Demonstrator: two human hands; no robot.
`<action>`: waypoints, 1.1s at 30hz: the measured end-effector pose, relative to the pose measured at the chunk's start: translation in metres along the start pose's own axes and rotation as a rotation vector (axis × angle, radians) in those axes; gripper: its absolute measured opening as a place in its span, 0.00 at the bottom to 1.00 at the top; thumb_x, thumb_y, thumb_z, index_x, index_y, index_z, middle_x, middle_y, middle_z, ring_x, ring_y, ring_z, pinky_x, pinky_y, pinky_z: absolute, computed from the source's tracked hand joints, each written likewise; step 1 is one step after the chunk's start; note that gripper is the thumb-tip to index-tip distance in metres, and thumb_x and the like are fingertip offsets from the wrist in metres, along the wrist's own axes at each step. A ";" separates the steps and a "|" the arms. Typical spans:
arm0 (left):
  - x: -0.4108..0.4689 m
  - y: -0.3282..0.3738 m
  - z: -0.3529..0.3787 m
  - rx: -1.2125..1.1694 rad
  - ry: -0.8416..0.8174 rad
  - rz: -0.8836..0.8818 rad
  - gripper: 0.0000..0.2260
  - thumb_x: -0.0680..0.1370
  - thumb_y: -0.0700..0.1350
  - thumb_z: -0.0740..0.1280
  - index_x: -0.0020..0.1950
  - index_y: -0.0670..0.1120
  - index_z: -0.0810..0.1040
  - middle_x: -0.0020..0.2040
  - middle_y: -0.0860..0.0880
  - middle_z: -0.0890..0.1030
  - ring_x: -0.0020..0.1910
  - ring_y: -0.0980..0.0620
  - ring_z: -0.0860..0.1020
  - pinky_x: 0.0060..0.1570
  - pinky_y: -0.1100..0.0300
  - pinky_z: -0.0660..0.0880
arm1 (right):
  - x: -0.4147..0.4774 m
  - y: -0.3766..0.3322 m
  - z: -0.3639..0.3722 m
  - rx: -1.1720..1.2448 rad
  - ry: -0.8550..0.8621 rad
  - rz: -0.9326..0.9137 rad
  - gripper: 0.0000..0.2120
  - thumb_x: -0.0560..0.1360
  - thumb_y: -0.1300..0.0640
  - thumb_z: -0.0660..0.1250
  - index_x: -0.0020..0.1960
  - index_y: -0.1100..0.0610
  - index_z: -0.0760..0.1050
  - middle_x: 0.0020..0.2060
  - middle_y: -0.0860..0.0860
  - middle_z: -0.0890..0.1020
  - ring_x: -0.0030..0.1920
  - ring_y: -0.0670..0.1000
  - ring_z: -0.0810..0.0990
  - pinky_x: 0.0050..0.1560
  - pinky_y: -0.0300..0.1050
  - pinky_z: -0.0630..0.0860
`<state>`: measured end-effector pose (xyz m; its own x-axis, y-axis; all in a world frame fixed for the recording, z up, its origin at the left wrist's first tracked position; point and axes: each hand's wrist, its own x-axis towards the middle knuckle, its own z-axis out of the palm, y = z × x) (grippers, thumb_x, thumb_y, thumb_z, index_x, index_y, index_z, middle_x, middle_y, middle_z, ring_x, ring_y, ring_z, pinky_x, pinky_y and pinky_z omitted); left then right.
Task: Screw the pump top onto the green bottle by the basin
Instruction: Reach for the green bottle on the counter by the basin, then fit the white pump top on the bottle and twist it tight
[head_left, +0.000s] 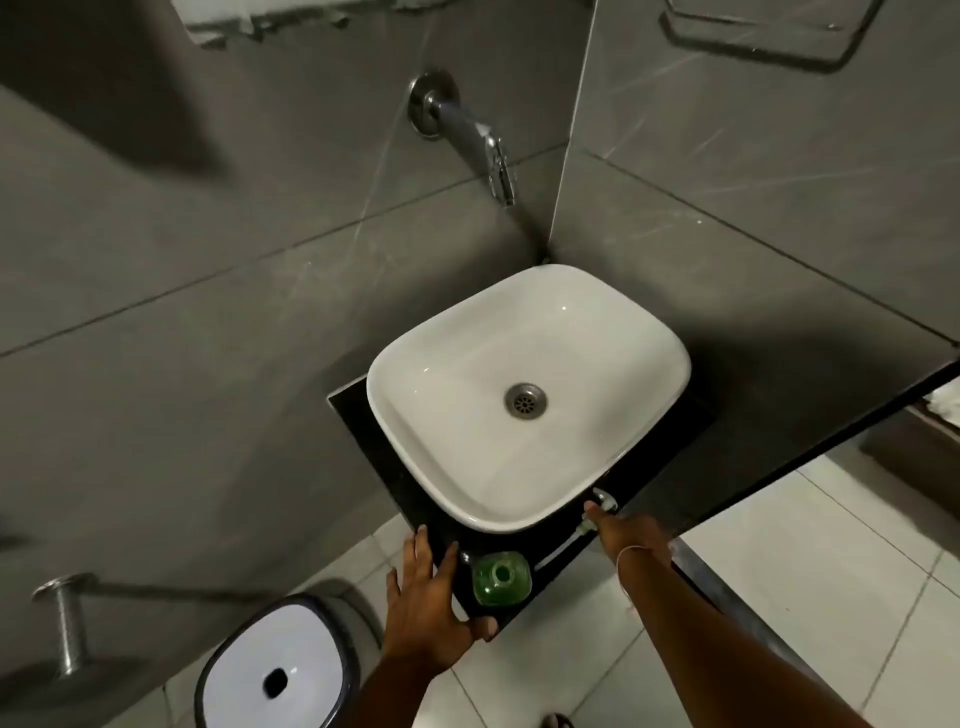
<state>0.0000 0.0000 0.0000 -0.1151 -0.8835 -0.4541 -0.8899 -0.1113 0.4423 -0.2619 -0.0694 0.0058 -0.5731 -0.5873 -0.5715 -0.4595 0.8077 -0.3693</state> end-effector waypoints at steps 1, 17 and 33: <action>0.002 0.001 0.000 -0.013 0.008 0.014 0.47 0.64 0.69 0.70 0.76 0.56 0.54 0.79 0.46 0.37 0.76 0.45 0.35 0.73 0.39 0.43 | 0.001 -0.001 0.001 0.036 -0.002 0.006 0.34 0.65 0.32 0.68 0.51 0.63 0.79 0.55 0.63 0.82 0.58 0.64 0.79 0.58 0.55 0.74; 0.008 0.001 0.011 -0.092 0.103 0.069 0.28 0.63 0.66 0.73 0.61 0.64 0.74 0.79 0.47 0.39 0.76 0.45 0.35 0.74 0.38 0.44 | -0.080 -0.005 -0.038 0.598 0.168 -0.119 0.18 0.69 0.38 0.69 0.37 0.53 0.81 0.35 0.56 0.82 0.38 0.58 0.80 0.47 0.53 0.77; 0.014 -0.006 0.014 -0.019 0.138 0.119 0.30 0.62 0.69 0.70 0.63 0.66 0.72 0.78 0.49 0.36 0.73 0.50 0.28 0.73 0.40 0.36 | -0.149 0.014 0.013 0.378 0.377 -0.873 0.18 0.65 0.41 0.74 0.47 0.53 0.82 0.50 0.35 0.76 0.56 0.51 0.74 0.56 0.49 0.73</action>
<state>-0.0024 -0.0054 -0.0194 -0.1560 -0.9449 -0.2877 -0.8649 -0.0100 0.5019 -0.1740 0.0305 0.0758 -0.3471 -0.9037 0.2508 -0.6121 0.0156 -0.7907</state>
